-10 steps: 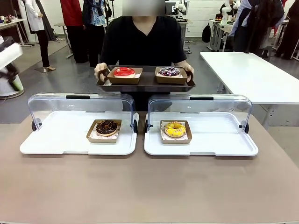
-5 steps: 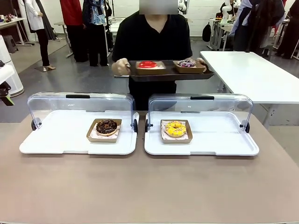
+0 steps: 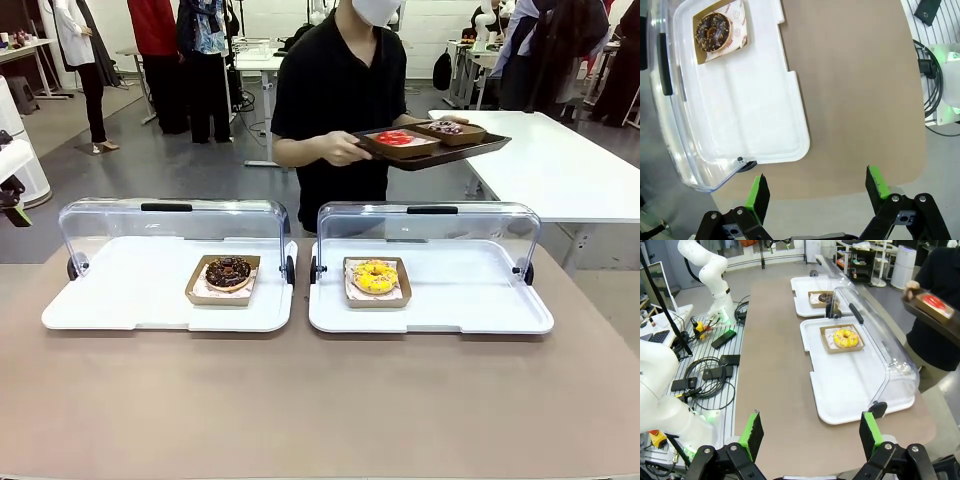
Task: Provide the desired donut to the person.
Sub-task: Place the picked Paper togo box onto the Handle tray extended by the person.
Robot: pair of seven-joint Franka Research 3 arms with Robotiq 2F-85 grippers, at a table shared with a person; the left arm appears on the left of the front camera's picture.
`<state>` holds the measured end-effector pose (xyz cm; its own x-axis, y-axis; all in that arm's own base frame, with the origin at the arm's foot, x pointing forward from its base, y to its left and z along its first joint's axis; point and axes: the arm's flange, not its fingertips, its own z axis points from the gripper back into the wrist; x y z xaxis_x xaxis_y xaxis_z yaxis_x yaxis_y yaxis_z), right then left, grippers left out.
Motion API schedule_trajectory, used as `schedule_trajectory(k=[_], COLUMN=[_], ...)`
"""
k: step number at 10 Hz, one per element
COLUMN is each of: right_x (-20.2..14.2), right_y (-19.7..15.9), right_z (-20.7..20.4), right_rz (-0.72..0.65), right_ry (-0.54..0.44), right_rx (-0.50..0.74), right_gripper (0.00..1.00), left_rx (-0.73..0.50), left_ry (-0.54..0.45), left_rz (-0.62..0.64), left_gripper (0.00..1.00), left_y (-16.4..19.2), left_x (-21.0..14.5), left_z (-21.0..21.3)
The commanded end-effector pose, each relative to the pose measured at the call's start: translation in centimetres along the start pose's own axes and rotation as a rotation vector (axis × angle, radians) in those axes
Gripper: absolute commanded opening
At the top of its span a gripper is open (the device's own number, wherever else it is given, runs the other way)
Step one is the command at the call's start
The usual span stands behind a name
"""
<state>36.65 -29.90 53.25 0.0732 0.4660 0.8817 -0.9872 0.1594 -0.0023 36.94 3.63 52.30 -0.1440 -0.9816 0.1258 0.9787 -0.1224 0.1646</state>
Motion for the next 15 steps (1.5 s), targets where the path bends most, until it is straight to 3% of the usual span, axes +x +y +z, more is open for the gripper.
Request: schedule_trajectory(k=[1, 2, 4, 6, 7, 9, 11, 15], right_x=[0.0, 0.0, 0.0, 0.0, 0.0, 0.0, 0.0, 0.0], right_y=[0.1, 0.1, 0.1, 0.1, 0.1, 0.1, 0.1, 0.1], right_z=[0.0, 0.0, 0.0, 0.0, 0.0, 0.0, 0.0, 0.0], right_rz=[0.002, 0.002, 0.002, 0.002, 0.002, 0.002, 0.002, 0.002], right_ry=[-0.001, -0.001, -0.001, -0.001, -0.001, -0.001, -0.001, -0.001], right_rx=[0.004, 0.004, 0.004, 0.004, 0.004, 0.004, 0.004, 0.004], right_gripper=[1.00, 1.00, 1.00, 1.00, 1.00, 1.00, 1.00, 1.00], left_rx=[0.000, -0.097, -0.120, -0.033, 0.083, 0.158, 0.166, 0.134], left_ry=[0.000, -0.269, -0.737, -0.959, -1.003, -1.035, -1.049, -1.130], left_rz=[0.000, -0.009, 0.030, 0.072, 0.127, 0.223, 0.269, 0.214], left_gripper=[1.00, 1.00, 1.00, 1.00, 1.00, 1.00, 1.00, 1.00], left_y=[0.0, 1.3, 2.6, 4.8, 3.5, 2.4, 0.6, 0.3], left_x=[0.0, -1.2, -5.3, -9.0, -11.5, -15.4, -18.5, -20.0], left_z=[0.0, 0.1, 0.6, -0.5, -2.1, -3.6, -4.6, -2.0])
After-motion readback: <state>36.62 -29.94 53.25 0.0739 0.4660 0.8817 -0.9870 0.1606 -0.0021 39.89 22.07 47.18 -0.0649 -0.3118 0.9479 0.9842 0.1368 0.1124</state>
